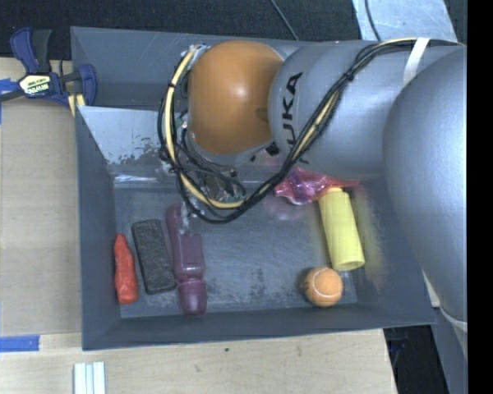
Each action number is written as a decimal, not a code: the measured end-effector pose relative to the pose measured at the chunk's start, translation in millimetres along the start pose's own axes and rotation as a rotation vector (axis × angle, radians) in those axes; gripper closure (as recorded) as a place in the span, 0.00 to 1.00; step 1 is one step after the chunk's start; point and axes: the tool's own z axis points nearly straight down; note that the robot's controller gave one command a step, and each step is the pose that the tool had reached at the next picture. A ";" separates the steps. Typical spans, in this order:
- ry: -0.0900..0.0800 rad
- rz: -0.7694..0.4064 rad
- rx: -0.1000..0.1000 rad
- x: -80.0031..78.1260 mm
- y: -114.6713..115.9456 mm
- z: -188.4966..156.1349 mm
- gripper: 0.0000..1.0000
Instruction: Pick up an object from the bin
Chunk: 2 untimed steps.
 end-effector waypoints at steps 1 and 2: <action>0.009 -0.086 0.000 15.9 4.7 37.6 0.00; -0.007 -0.323 0.001 -18.6 4.4 83.5 0.00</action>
Offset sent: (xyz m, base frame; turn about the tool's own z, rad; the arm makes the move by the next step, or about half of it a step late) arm 0.0170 0.0097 -0.0829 -0.3248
